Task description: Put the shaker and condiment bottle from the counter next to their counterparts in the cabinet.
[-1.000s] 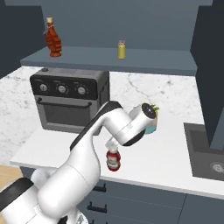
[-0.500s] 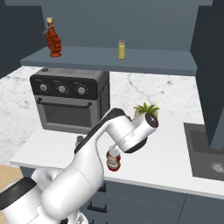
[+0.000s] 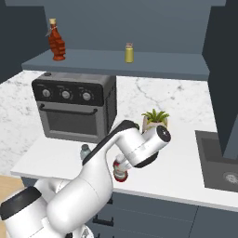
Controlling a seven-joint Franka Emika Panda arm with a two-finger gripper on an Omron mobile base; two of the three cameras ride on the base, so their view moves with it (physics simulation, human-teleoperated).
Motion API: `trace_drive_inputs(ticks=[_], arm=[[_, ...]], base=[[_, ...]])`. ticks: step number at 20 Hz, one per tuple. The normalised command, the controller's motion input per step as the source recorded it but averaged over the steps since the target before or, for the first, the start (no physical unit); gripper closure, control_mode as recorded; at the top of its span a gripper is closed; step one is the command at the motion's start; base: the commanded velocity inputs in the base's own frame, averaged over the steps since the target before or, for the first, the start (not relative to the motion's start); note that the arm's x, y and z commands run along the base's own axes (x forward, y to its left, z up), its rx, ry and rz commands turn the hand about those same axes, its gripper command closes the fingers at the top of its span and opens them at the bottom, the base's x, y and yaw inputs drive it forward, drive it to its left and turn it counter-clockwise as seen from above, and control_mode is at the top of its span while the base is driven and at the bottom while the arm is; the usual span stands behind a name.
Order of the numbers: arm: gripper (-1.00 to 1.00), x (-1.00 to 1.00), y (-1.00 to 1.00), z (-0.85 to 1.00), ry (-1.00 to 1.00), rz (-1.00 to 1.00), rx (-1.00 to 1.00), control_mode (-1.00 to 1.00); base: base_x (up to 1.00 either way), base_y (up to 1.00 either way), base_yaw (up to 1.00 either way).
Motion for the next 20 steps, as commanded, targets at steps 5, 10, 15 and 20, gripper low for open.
trace_drive_inputs(ticks=[5, 10, 15, 20], arm=[[-1.0, 0.0, -0.05, -0.21, 0.07, 0.0, 0.05, -1.0], [-1.0, 0.0, -0.03, -0.19, 0.1, 0.0, 0.08, -1.0], [-1.0, 0.0, -0.06, -0.14, 0.09, 0.0, 0.07, -1.0], [-1.0, 0.0, 0.0, -0.17, 0.08, 0.0, 0.06, -1.0]], base=[[0.0, 0.0, 0.0], [0.0, 0.0, 0.0], [0.0, 0.0, 0.0], [0.0, 0.0, 0.0]])
